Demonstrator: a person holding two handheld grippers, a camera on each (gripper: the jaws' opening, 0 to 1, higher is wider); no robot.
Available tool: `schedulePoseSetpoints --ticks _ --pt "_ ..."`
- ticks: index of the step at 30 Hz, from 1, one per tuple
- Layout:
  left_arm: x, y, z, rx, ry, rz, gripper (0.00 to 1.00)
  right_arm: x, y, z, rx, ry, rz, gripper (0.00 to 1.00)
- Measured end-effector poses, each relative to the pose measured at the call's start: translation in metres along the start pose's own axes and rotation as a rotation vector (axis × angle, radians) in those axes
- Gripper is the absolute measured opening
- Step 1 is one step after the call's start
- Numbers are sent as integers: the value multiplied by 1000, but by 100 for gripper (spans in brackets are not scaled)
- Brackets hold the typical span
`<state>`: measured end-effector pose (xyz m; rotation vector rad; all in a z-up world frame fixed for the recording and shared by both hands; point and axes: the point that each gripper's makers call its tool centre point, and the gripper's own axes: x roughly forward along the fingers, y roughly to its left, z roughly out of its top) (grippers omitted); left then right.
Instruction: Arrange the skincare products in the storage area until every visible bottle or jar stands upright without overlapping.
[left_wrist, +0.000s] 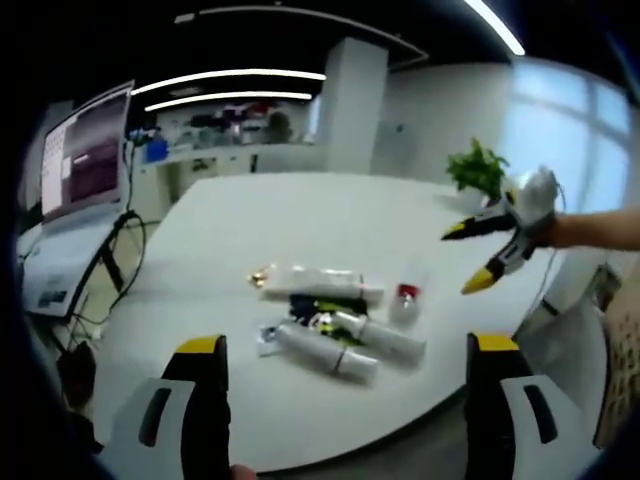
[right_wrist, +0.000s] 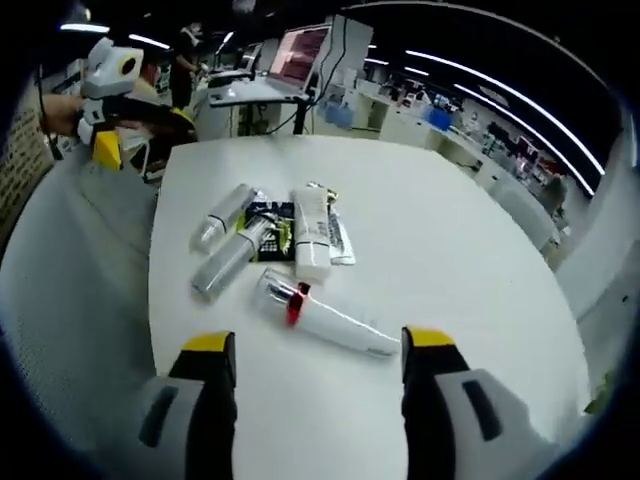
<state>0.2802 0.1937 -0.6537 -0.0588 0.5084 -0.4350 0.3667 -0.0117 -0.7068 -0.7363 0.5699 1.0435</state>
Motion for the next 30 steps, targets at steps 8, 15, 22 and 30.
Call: schedulePoseSetpoints --ticks 8,15,22,30 --pt "1 0 -3 -6 15 -6 95 43 5 1 -261 90 149 60" --pt "1 3 -3 -20 15 2 95 61 7 -3 -335 126 245 46" --pt "2 3 -4 -27 22 -2 95 75 1 -2 -386 162 309 36" --pt "2 4 -5 -54 28 -4 94 87 7 -12 -649 245 452 34"
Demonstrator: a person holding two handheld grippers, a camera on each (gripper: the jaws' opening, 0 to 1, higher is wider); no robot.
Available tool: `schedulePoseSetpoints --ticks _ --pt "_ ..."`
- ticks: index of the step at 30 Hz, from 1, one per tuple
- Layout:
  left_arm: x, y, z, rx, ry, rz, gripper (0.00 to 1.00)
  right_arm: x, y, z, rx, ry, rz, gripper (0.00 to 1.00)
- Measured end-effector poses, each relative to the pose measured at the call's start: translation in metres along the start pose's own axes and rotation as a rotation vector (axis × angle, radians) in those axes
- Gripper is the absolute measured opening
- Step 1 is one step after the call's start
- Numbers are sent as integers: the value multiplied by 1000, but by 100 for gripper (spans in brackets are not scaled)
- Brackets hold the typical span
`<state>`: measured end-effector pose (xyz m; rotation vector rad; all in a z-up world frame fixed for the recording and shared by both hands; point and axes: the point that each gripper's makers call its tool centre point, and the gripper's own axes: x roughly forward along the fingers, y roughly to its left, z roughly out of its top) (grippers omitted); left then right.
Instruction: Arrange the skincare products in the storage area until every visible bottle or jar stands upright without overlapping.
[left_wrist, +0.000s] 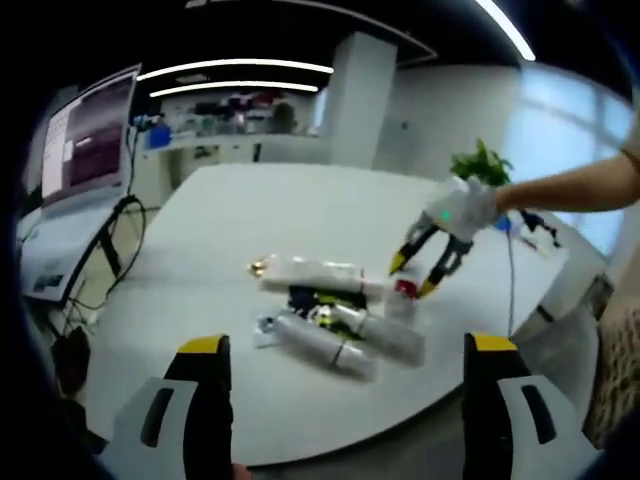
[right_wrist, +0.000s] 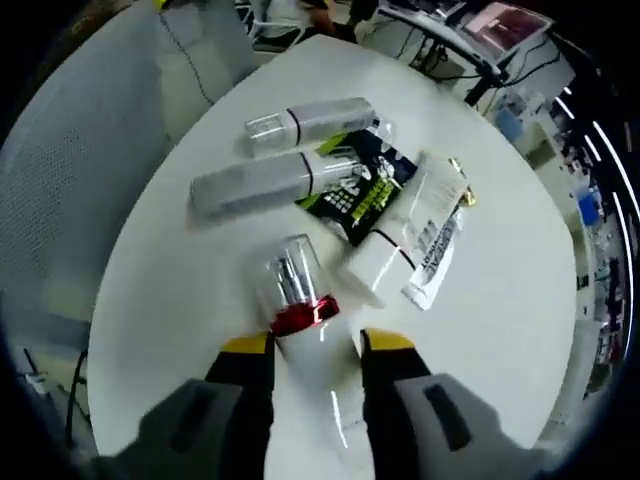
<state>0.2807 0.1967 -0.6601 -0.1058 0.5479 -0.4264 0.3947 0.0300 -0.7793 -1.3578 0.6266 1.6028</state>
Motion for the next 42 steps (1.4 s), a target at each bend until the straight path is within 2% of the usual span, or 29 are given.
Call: schedulePoseSetpoints --ticks 2,3,5,9,13,15,20,23,29,31,32,37,42 --pt "0 0 0 -3 1 2 94 4 0 -2 -32 13 16 34" --pt "0 1 0 -2 2 4 94 3 4 -2 -53 26 47 34" --pt "0 0 -1 -2 5 3 93 3 1 0 -31 28 42 33" --pt "1 0 -3 0 22 -1 93 2 6 -1 -87 45 35 31" --pt "1 -1 -4 2 23 -4 93 0 7 -4 -63 28 2 29" --pt "2 -2 -4 4 27 -5 92 -2 6 -5 -10 1 -33 28" --pt "2 -5 -4 27 30 -15 93 -3 7 -5 -4 11 -76 28" --pt "1 -5 -3 31 20 -13 92 -5 5 -6 59 5 -121 27" --pt "0 -7 -2 42 13 -21 92 -8 13 -6 44 30 -135 27" --pt "-1 -7 -1 45 7 -18 92 -10 14 -6 78 19 -146 27" --pt "-1 -7 -1 45 5 -18 92 -13 14 -5 140 -1 -167 27" --pt "-2 -7 0 48 -3 -15 92 -29 10 -3 325 -95 -262 27" --pt "-3 -9 0 61 -4 -18 92 -48 4 -8 557 -206 -367 27"
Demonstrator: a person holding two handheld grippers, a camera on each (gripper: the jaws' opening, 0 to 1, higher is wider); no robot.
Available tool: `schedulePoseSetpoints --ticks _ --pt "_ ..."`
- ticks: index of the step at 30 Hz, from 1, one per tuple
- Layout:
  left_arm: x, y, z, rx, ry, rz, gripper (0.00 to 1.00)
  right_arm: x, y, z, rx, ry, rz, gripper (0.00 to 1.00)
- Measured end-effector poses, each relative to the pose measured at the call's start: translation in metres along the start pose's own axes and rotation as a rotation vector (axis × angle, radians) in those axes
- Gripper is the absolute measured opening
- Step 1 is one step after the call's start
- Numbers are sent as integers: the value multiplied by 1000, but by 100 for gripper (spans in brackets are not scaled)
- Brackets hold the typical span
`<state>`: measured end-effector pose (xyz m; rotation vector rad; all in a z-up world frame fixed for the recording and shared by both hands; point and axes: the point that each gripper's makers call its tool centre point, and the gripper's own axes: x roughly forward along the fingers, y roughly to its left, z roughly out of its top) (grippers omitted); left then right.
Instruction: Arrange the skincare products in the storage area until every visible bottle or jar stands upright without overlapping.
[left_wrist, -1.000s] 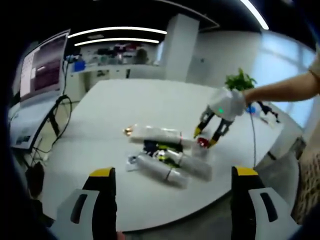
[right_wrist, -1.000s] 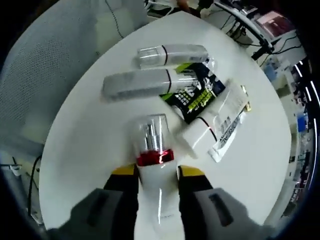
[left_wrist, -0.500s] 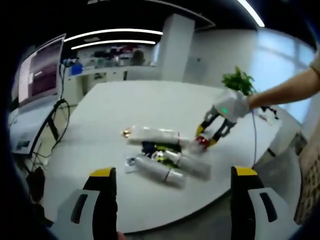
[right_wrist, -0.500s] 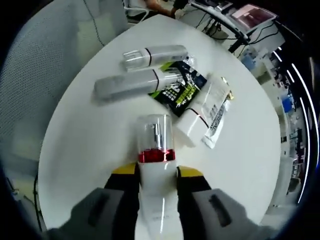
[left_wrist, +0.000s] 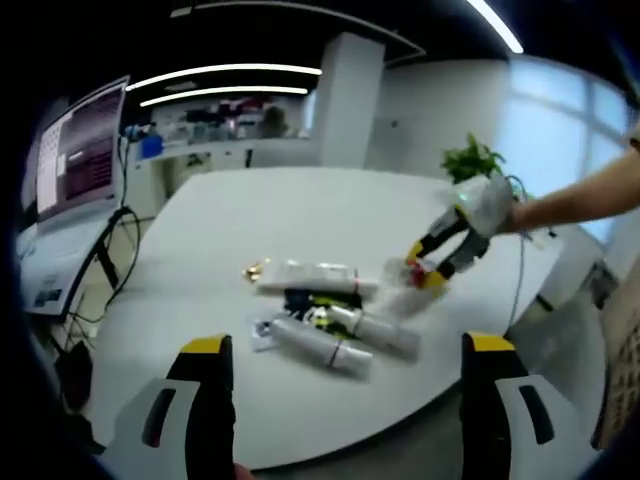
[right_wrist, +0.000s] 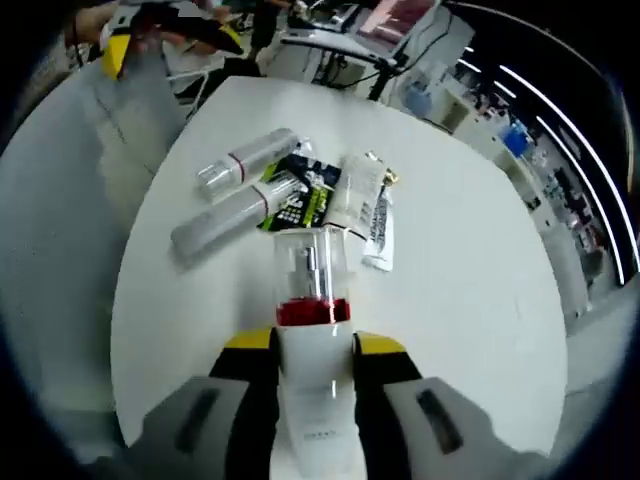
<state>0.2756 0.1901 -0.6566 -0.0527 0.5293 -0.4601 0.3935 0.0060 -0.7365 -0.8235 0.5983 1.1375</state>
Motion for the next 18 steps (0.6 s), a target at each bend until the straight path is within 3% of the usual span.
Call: schedulePoseSetpoints --ticks 3,8,16,18 --pt "1 -2 -2 5 13 -6 91 -9 -6 -2 107 -41 -49 27" --pt "2 -4 -5 31 31 -13 91 -24 -10 -4 203 -87 -93 27" --pt "1 -4 -4 50 29 -4 90 -52 -32 -9 498 -257 -239 27" --pt "1 -4 -4 48 28 -1 90 -57 -35 -14 554 -275 -278 26"
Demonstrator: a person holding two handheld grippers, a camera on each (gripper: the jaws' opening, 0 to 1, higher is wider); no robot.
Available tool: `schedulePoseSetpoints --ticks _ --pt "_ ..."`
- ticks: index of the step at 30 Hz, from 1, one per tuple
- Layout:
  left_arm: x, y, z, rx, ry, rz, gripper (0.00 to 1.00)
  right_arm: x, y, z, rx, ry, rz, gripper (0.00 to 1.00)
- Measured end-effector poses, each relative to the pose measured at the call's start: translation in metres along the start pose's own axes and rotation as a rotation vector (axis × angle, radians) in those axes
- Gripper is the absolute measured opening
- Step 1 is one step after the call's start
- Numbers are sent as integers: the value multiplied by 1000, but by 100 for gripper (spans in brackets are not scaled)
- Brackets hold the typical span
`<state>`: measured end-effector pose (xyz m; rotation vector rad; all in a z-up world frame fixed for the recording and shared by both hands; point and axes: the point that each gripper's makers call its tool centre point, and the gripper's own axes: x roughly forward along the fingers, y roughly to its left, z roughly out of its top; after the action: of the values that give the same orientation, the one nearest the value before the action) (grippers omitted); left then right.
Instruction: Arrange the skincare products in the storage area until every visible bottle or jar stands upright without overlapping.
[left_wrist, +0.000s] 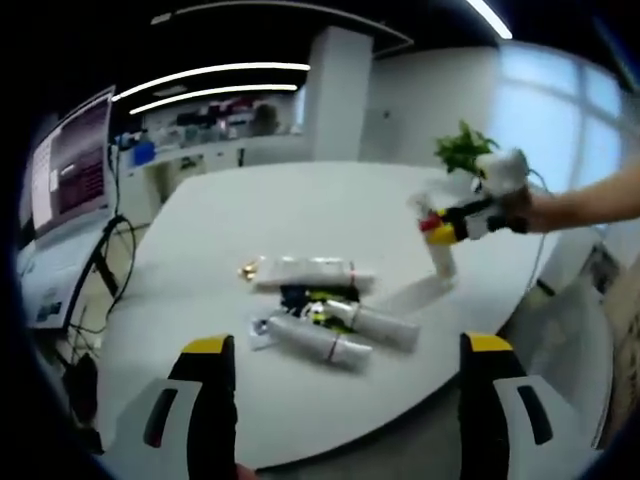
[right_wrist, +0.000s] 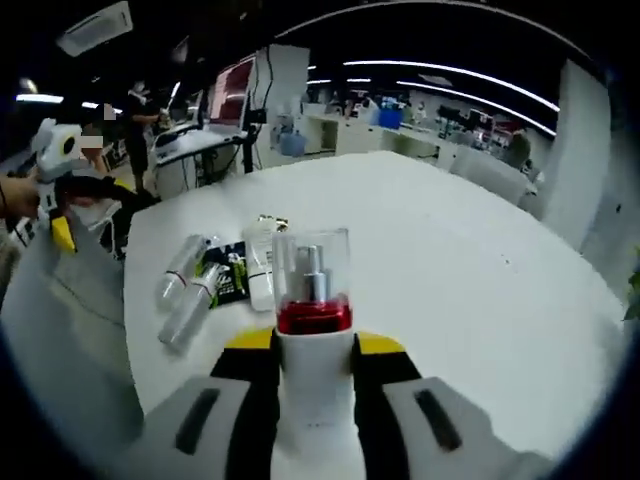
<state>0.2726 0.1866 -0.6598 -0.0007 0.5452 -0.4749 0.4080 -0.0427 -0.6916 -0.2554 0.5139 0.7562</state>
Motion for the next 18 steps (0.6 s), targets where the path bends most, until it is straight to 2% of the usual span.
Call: schedulePoseSetpoints --ticks 5,10,13,15,18 --pt "0 0 -1 5 5 4 90 -12 -14 -2 70 -67 -118 26" --pt "2 0 -2 11 16 2 90 -22 -27 -6 210 -157 -206 26" --pt "2 -1 -4 16 27 -1 90 -26 -34 -7 277 -183 -250 26" --pt "3 -1 -4 17 30 -1 90 -32 -33 -10 276 -212 -297 27" --pt "3 -1 -5 13 32 2 90 -42 -18 -17 282 -226 -307 27"
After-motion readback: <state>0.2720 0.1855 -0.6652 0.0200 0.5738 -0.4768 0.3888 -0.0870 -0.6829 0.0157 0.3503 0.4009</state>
